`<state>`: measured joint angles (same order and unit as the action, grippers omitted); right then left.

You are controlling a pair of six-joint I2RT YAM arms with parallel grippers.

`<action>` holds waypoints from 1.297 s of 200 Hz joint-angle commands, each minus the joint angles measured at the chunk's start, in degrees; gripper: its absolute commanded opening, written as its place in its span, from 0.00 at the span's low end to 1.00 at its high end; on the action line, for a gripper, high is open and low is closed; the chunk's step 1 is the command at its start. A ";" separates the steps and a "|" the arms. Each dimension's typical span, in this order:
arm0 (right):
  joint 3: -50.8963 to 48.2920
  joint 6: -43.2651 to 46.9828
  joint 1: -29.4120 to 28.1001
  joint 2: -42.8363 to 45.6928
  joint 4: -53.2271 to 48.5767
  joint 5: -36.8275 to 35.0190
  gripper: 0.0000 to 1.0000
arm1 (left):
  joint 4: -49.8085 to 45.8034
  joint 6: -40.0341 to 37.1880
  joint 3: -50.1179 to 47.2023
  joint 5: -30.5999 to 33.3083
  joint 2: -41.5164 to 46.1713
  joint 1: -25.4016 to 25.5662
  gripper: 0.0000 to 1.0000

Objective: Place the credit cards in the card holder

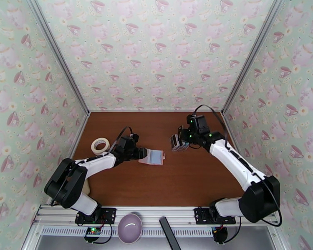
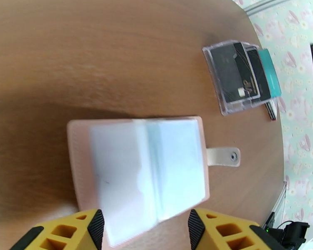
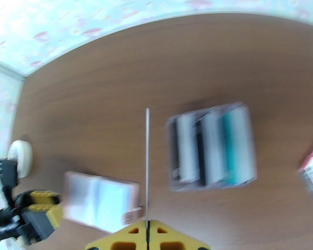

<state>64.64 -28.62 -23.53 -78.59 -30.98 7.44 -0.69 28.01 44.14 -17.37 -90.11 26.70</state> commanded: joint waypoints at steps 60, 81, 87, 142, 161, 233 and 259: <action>-13.19 -20.71 -15.17 -2.97 29.66 5.00 0.06 | -3.56 -4.64 1.47 2.48 -4.01 -0.86 0.57; -15.48 -23.10 -16.35 -5.60 36.07 6.15 0.06 | -6.02 -6.30 2.74 4.88 -5.34 -0.81 0.53; -15.86 -23.61 -16.74 -6.36 37.22 6.10 0.06 | -6.84 -6.83 3.17 5.39 -5.88 -0.79 0.50; -20.53 -28.20 -21.06 -10.76 47.49 1.76 0.05 | -10.15 -8.50 5.75 8.05 -8.85 0.01 0.35; -23.25 -29.97 -21.21 -11.65 51.01 -0.13 0.05 | -12.75 -9.23 7.03 10.86 -9.73 1.13 0.29; -26.55 -29.03 -21.25 -15.84 55.96 -1.73 0.05 | -13.90 -9.64 7.25 12.81 -12.10 3.18 0.25; -27.80 -28.52 -21.25 -17.58 59.07 -2.99 0.05 | -13.81 -9.65 7.02 12.53 -12.54 3.27 0.25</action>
<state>38.46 -57.43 -44.66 -94.17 23.73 6.55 -12.97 19.03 51.53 -4.56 -99.57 29.23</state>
